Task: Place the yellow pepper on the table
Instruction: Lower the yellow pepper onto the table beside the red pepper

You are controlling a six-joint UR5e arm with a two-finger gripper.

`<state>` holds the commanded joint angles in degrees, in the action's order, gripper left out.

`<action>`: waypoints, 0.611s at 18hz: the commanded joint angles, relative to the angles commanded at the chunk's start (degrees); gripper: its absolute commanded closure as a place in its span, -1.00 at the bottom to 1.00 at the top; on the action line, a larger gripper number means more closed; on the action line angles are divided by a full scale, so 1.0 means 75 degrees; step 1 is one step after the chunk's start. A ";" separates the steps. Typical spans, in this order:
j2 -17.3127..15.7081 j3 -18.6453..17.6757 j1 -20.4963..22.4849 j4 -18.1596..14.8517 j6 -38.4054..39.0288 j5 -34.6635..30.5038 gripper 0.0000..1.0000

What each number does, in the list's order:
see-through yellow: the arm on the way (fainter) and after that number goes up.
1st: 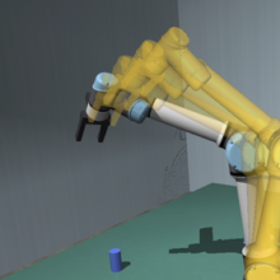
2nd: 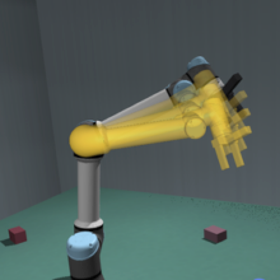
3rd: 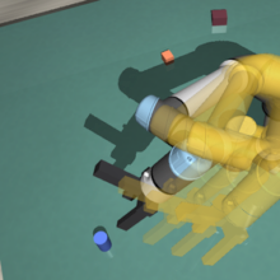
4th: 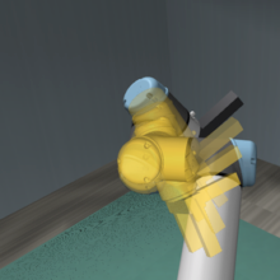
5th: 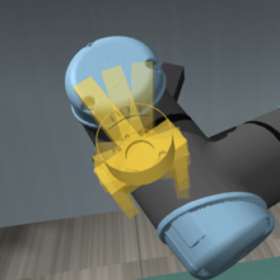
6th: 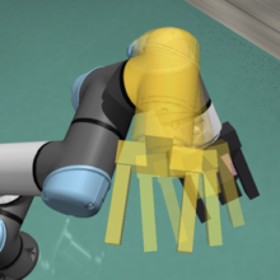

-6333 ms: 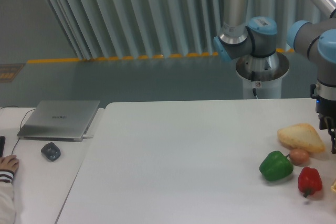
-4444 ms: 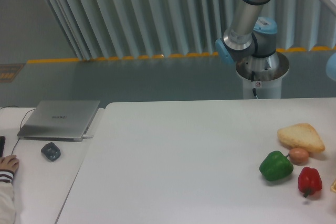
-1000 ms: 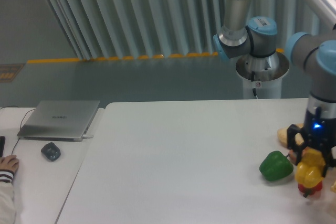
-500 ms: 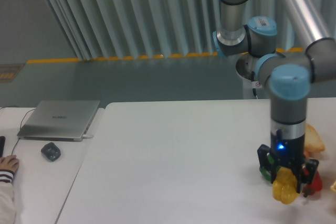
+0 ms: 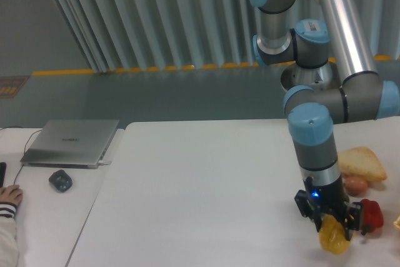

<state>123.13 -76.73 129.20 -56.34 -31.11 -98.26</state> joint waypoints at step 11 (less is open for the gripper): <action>0.0012 -0.0223 -0.0094 0.0012 -0.0059 -0.0317 -0.90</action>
<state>123.22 -78.40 128.50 -56.25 -31.55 -100.63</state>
